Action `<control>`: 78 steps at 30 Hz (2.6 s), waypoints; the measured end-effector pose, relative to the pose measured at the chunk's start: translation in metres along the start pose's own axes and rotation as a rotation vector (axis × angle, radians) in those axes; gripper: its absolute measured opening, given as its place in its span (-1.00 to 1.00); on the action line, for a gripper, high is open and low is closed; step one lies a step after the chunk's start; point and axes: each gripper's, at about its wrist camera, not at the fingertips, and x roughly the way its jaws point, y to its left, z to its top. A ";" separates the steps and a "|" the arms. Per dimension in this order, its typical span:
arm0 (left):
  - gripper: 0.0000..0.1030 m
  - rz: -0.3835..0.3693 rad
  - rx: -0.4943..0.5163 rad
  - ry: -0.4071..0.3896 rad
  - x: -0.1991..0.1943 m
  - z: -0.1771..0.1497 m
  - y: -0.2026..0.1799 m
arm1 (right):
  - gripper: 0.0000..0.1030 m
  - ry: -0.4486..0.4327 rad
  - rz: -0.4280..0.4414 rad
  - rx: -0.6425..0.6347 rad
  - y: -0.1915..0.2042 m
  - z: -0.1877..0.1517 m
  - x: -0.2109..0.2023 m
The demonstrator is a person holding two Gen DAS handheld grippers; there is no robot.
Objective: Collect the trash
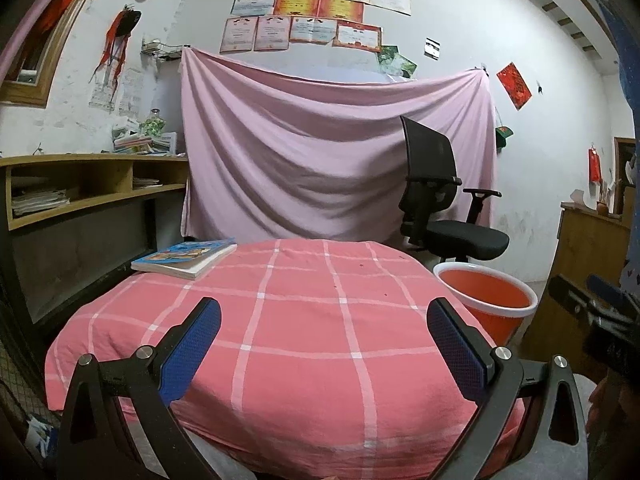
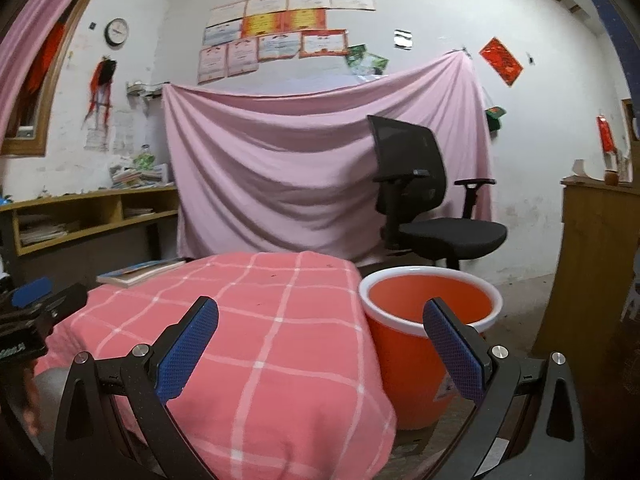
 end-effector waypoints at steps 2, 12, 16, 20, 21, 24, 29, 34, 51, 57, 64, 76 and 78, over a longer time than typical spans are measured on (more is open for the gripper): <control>0.96 -0.003 0.012 0.002 0.002 0.000 -0.003 | 1.00 -0.014 -0.025 0.012 -0.004 0.001 0.000; 0.96 0.001 0.012 0.010 0.007 -0.002 -0.005 | 1.00 0.002 -0.011 0.014 -0.006 0.000 0.002; 0.96 0.006 0.012 0.008 0.006 -0.003 -0.008 | 1.00 -0.001 -0.003 0.005 -0.004 0.000 0.001; 0.96 0.007 0.018 0.008 0.006 -0.006 -0.010 | 1.00 0.001 -0.004 0.013 -0.004 -0.001 0.001; 0.96 0.007 0.018 0.008 0.006 -0.006 -0.011 | 1.00 0.001 -0.003 0.016 -0.005 -0.001 0.000; 0.96 0.008 0.018 0.008 0.006 -0.006 -0.011 | 1.00 0.000 -0.002 0.020 -0.005 0.000 0.000; 0.96 0.007 0.017 0.007 0.006 -0.006 -0.010 | 1.00 -0.002 0.002 0.017 -0.005 0.000 -0.001; 0.96 0.007 0.017 0.007 0.006 -0.006 -0.009 | 1.00 -0.001 0.005 0.015 -0.005 0.000 -0.002; 0.96 0.006 0.017 0.006 0.006 -0.007 -0.009 | 1.00 0.004 0.007 0.013 -0.004 0.000 -0.001; 0.96 0.006 0.017 0.005 0.006 -0.007 -0.009 | 1.00 0.007 0.009 0.011 -0.004 -0.001 0.000; 0.96 0.006 0.016 0.005 0.006 -0.007 -0.009 | 1.00 0.008 0.009 0.011 -0.004 -0.001 0.000; 0.96 0.006 0.016 0.005 0.006 -0.008 -0.009 | 1.00 0.009 0.009 0.011 -0.004 0.000 0.000; 0.96 0.007 0.017 0.005 0.006 -0.008 -0.010 | 1.00 0.009 0.009 0.011 -0.004 0.000 0.000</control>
